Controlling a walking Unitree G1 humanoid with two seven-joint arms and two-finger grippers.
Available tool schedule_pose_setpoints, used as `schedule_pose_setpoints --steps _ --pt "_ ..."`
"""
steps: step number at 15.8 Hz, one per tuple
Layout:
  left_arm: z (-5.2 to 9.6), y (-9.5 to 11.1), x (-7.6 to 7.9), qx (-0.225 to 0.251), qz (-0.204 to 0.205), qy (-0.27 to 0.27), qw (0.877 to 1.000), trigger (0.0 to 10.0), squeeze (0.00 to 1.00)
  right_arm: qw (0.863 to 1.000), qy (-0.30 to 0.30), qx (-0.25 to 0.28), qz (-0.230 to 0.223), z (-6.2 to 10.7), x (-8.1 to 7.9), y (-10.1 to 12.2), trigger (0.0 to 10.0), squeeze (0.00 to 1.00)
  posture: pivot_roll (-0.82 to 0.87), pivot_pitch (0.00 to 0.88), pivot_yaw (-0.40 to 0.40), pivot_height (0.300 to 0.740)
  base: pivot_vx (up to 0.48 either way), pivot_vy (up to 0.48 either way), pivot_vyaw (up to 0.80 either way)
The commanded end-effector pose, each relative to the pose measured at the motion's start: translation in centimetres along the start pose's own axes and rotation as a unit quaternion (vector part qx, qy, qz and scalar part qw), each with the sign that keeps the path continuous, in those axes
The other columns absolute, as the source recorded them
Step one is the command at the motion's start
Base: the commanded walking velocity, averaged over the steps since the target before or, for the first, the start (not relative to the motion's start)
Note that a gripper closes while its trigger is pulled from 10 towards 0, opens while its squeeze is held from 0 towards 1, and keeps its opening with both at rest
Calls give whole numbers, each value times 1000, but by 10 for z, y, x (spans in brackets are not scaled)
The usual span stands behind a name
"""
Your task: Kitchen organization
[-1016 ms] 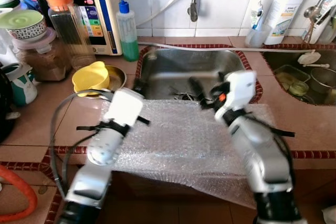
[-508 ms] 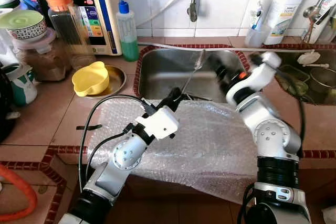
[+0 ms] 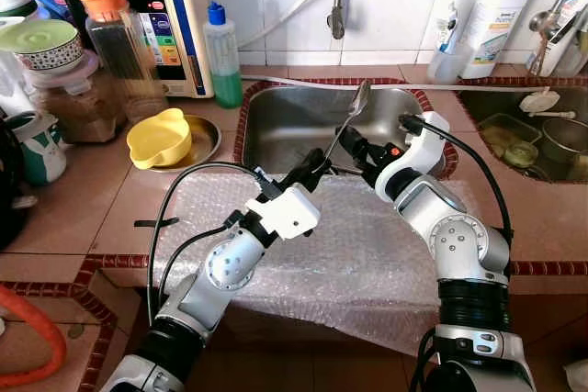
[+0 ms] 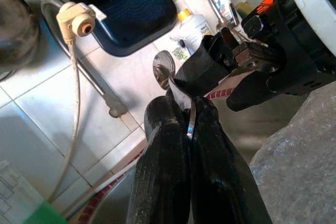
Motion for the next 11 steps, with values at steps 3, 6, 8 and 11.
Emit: schedule_pose_setpoints --steps 3,6,8,11 --pt "-7 10 9 29 -2 -21 999 0 0 1000 8 -5 7 -4 -9 -2 10000 0 -101 4 73 740 0 0 0" --pt "-9 12 16 38 1 -34 999 0 0 1000 5 -6 4 -9 -9 -5 10000 0 -96 8 76 740 0 0 0" --pt "-11 13 21 41 3 -43 998 0 0 1000 10 -7 -9 -15 -14 -3 10000 0 -92 10 81 740 0 0 0" --pt "-14 11 18 36 3 -37 999 0 0 1000 -13 23 3 -15 -8 10 10000 0 -87 8 91 740 0 0 0"
Point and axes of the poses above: a point about 5 cm out from each wrist's last joint towards the gripper, its own z axis pointing back from the gripper into the wrist, its own y axis along the axis of the wrist's last joint, x = y × z, the point moved 4 cm from there along -z, pointing out of the wrist towards the gripper, and after that the axes turned 4 degrees about z, right-handed, at the moved point
